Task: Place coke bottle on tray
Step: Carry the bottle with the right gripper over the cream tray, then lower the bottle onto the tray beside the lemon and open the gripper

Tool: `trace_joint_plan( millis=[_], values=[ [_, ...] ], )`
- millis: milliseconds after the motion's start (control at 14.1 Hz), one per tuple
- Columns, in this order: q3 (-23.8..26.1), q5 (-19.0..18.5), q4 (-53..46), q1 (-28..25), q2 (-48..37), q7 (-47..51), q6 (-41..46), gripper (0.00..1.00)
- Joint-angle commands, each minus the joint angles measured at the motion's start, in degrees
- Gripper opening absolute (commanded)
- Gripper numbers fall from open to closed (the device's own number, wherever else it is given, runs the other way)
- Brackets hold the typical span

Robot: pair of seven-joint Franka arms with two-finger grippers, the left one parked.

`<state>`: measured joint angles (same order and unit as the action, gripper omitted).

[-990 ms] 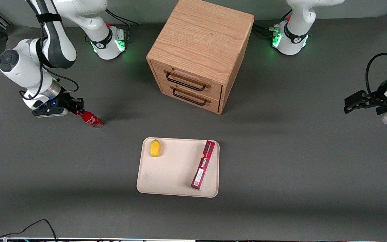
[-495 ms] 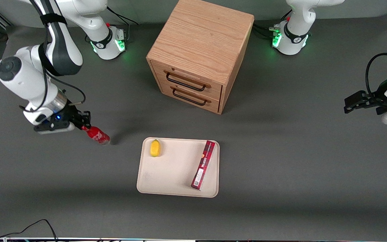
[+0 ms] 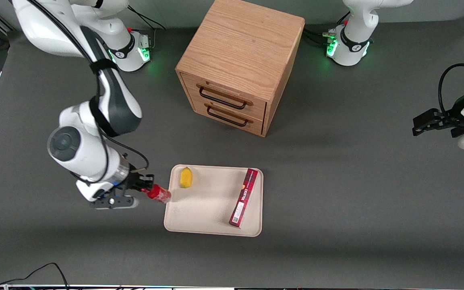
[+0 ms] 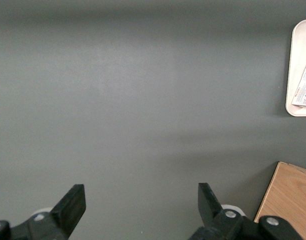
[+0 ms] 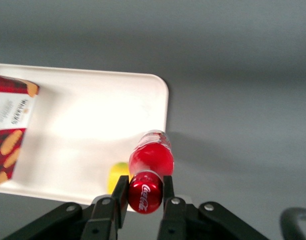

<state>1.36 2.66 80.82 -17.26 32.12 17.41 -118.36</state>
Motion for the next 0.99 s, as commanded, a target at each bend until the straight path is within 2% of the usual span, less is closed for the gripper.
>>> trace_joint_plan(
  millis=[0, 636, 707, 778, 919],
  values=[
    [-0.9, -0.7, -8.0, -2.1, 4.3, 3.8, 2.8, 0.00],
    [-2.5, -0.5, -10.9, -4.5, 10.1, 6.5, 0.9, 0.00],
    [-2.5, -0.5, -10.9, -4.5, 10.2, 6.9, -0.2, 0.41],
    [-2.6, -0.6, -10.9, -4.5, 10.6, 6.7, -0.8, 0.99],
    [-3.5, -0.8, -11.0, -4.5, 10.0, 5.9, -0.8, 1.00]
  ],
)
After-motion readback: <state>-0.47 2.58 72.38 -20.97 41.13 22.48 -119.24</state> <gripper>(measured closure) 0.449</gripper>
